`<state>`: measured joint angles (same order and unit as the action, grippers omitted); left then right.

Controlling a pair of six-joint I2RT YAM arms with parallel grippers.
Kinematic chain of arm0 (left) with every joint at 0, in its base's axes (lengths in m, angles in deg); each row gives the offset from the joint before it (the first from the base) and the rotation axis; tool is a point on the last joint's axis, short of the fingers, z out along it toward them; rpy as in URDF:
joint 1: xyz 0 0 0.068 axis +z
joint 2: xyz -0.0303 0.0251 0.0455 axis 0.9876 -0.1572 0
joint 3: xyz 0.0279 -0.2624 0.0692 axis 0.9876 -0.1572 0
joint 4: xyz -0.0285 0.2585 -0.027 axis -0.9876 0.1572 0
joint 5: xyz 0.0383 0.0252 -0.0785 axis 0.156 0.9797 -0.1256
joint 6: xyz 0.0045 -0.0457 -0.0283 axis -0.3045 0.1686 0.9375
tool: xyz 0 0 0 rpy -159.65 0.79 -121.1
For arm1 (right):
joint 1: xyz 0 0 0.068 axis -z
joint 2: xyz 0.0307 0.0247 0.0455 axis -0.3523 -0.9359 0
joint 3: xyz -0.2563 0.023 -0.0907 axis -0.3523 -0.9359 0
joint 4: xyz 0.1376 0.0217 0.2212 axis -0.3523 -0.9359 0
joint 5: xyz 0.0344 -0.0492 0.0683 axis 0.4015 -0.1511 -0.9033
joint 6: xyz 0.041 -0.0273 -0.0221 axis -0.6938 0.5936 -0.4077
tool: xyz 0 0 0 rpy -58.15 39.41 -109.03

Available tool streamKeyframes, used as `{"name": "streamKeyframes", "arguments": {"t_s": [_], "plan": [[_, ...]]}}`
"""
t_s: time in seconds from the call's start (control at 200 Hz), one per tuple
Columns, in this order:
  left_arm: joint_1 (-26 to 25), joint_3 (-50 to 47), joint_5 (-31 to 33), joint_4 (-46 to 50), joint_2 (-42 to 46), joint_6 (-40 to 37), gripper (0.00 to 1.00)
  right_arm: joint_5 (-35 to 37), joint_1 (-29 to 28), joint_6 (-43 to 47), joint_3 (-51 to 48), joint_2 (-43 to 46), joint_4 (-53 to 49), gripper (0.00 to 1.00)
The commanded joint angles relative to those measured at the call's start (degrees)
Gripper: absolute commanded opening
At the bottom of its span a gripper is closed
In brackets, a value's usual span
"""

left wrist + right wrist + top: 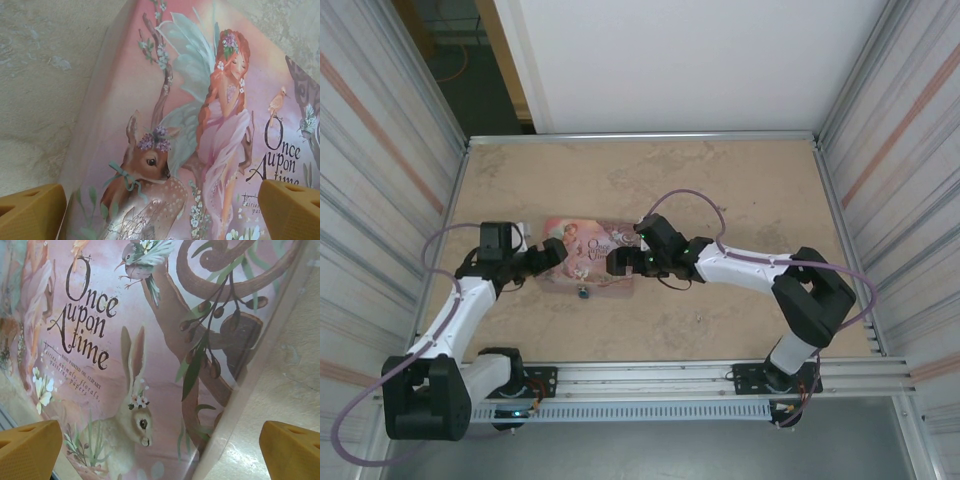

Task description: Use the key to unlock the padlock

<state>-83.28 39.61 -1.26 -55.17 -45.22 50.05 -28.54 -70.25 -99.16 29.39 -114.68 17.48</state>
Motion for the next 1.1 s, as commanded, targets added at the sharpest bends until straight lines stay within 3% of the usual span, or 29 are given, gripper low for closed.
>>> {"name": "streamKeyframes", "arguments": {"t_s": [0.0,0.301,0.661,1.097], "plan": [[-0.60,0.71,-0.68,-0.43,-0.57,-1.41,0.99,-1.08,-0.47,-1.61,1.89,-1.07,0.99,0.99],[-10.49,2.65,-2.54,-1.50,-3.72,0.44,0.99,-2.28,1.22,-2.05,0.87,0.78,1.66,0.95],[-24.47,5.02,-0.15,-4.78,-7.93,5.58,0.99,-6.33,10.33,2.96,0.44,4.47,-2.36,0.95],[-26.01,10.40,-2.07,-10.24,-16.77,5.43,0.99,-13.04,17.68,5.43,6.06,-1.56,-1.88,0.95]]}}
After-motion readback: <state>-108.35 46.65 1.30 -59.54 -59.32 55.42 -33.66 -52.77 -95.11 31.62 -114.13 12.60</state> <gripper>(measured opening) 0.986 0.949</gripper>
